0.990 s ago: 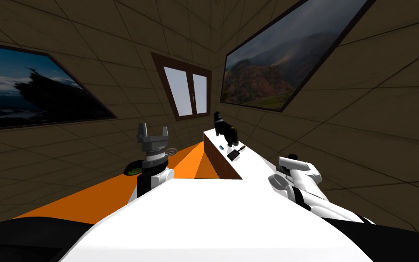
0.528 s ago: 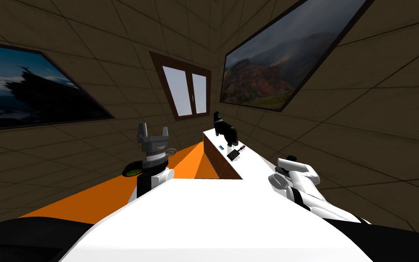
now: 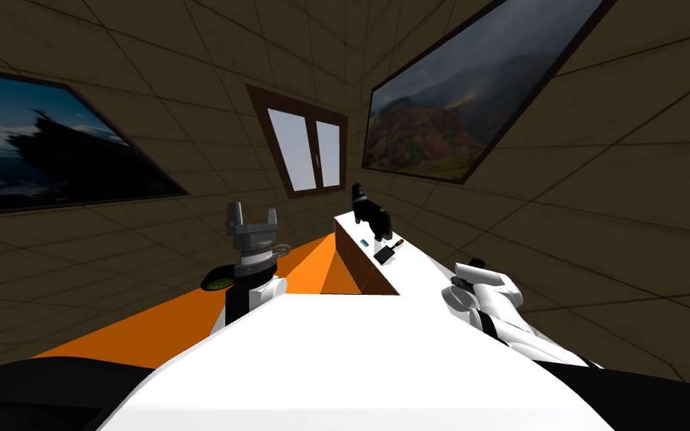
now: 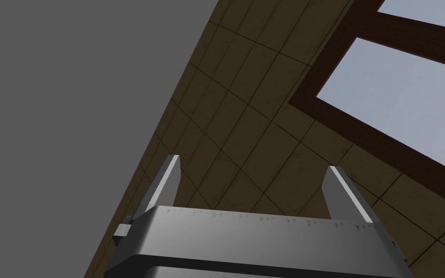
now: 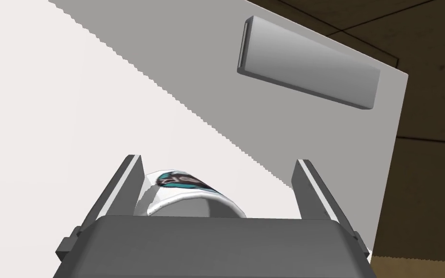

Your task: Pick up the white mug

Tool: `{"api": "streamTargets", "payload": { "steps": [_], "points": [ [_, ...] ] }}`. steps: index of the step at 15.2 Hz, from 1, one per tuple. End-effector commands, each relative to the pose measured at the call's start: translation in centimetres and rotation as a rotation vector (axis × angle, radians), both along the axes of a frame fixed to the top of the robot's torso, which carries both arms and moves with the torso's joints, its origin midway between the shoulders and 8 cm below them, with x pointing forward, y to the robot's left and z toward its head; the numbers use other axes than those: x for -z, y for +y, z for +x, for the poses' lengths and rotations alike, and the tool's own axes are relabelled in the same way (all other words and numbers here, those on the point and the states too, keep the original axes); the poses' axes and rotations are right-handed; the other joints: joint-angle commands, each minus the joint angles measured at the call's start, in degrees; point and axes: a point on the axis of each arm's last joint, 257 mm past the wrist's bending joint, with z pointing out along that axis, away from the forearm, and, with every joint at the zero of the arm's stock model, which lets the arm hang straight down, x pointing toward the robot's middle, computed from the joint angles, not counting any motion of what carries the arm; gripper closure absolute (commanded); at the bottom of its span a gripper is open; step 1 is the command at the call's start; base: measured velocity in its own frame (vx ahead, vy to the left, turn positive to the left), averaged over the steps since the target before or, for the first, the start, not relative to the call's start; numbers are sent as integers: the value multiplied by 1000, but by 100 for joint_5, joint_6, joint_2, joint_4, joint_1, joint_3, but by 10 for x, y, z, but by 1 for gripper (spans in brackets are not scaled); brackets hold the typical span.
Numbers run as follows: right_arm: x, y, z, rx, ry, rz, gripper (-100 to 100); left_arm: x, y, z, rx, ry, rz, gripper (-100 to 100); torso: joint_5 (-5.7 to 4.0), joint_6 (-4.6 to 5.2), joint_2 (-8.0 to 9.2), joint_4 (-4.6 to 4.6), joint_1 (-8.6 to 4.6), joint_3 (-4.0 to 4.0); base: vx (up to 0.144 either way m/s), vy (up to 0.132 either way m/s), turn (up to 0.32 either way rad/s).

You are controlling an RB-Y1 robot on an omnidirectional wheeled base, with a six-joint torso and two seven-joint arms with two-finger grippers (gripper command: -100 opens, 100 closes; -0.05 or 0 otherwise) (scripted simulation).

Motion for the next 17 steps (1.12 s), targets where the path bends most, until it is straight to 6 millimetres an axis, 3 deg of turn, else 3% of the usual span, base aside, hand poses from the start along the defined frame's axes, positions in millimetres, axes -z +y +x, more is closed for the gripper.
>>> {"api": "streamTargets", "payload": {
  "steps": [1,2,6,8,9,10,13,17],
  "points": [
    [0,0,0,0,0,0,-100,0,0,0,0,0,0,0,0,0,0,0,0,0,0,0,0],
    [1,0,0,-1,-1,-1,100,0,0,0,0,0,0,0,1,-1,0,0,0,0,0,0,0],
    [1,0,1,-2,-3,-1,100,0,0,0,0,0,0,0,2,5,3,-1,-1,1,0,0,3],
    [-15,-6,5,7,-3,-2,100,0,0,0,0,0,0,0,3,5,3,0,-1,2,0,0,0],
    [-9,-4,4,2,-6,-4,100,0,0,0,0,0,0,0,3,4,4,0,-1,2,0,0,0],
    [-11,7,21,13,-49,37,-100,0,0,0,0,0,0,0,2,5,4,0,-1,2,-84,53,-52],
    [-13,13,29,32,-75,63,-100,0,0,0,0,0,0,0,9,6,52,10,35,29,-130,84,-59],
    [-11,31,41,80,-121,141,-100,0,0,0,0,0,0,0,4,5,37,7,3,21,-70,-1,5]
  ]
}}
